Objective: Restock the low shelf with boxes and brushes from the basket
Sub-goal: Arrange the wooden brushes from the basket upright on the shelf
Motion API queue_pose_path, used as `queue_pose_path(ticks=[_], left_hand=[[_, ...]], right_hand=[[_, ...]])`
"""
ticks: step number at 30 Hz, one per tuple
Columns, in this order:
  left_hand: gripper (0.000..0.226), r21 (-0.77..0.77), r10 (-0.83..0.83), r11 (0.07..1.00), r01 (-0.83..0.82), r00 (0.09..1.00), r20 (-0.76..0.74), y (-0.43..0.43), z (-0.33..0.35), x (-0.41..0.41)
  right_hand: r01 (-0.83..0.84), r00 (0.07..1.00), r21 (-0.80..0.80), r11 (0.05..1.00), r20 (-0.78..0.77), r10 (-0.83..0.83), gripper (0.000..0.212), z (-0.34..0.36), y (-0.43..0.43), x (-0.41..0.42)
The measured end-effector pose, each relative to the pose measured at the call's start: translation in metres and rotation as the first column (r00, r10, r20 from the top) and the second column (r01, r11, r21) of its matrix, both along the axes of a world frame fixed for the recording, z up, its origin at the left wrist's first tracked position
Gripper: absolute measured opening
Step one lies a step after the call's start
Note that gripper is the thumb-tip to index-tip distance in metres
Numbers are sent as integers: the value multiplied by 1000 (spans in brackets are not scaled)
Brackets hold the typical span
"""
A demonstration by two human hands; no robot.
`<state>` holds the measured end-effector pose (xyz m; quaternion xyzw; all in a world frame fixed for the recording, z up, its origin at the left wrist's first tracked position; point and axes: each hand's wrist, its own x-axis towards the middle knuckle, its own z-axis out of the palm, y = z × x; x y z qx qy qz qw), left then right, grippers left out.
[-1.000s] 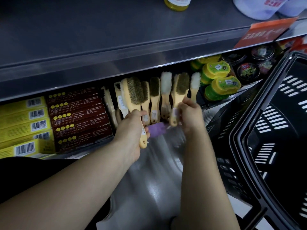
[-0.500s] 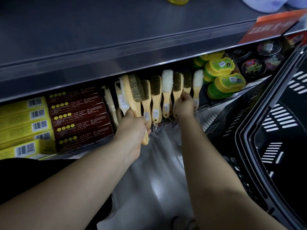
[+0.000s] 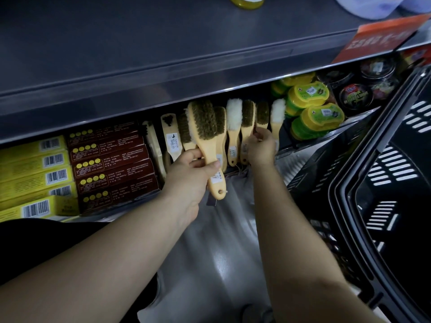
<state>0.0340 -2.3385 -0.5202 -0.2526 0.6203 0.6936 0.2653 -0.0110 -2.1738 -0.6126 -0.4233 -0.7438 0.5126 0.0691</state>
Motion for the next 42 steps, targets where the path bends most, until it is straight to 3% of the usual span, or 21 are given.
queue_pose_path(ticks=[2,4,6,8,10,13,15,18,20,23,25,30,34,38,42], left_hand=[[33,7,14,1000,-14,1000,-1,0,1,-1],[35,11,14,1000,-13,1000,-9,1,1,-1],[38,11,1,1000,0,1000,-30,1,1,-1],[39,-24,-41,999,40,997,-63,1,1,0],[37,-88,-125,989,116,986,-113,1,2,1],[36,-103,-202,977,188,968,-148,1,1,3],[40,-97,-228,972,215,962,-154,2,1,5],[36,-121,-256,964,238,954,-158,1,1,7],[32,-127,-259,962,241,954,-151,-1,0,8],[24,-119,-270,960,255,953,-140,0,-1,9],[20,-116,-276,958,261,952,-134,0,-2,10],[16,-121,-273,958,258,954,-123,-2,-1,9],[14,-127,-284,955,268,951,-125,2,0,9],[14,-132,-293,952,276,947,-132,3,0,12],[15,-138,-295,951,277,947,-129,4,2,14]], right_hand=[[-27,997,10,1000,-72,27,25,14,-8,9],[-135,980,-187,973,-168,103,26,30,-19,26],[-314,942,-407,858,-246,228,37,47,-31,44],[-406,910,-525,748,-306,280,30,58,-42,56],[-416,904,-558,718,-343,256,16,61,-49,61],[-321,937,-614,721,-315,149,17,60,-52,59],[-195,964,-570,798,-261,49,19,57,-45,51],[95,983,-325,941,-121,-141,19,41,-22,31],[214,969,-211,954,-79,-235,23,28,-7,16],[296,949,-205,933,-44,-311,32,16,6,-3],[296,953,-166,941,-13,-302,31,8,11,-9],[108,993,-117,987,54,-102,32,-11,8,-7],[-33,985,41,999,172,25,38,-20,7,-7],[-5,982,68,998,187,-8,33,-15,10,-4],[27,964,40,999,263,-36,49,-13,12,-1]])
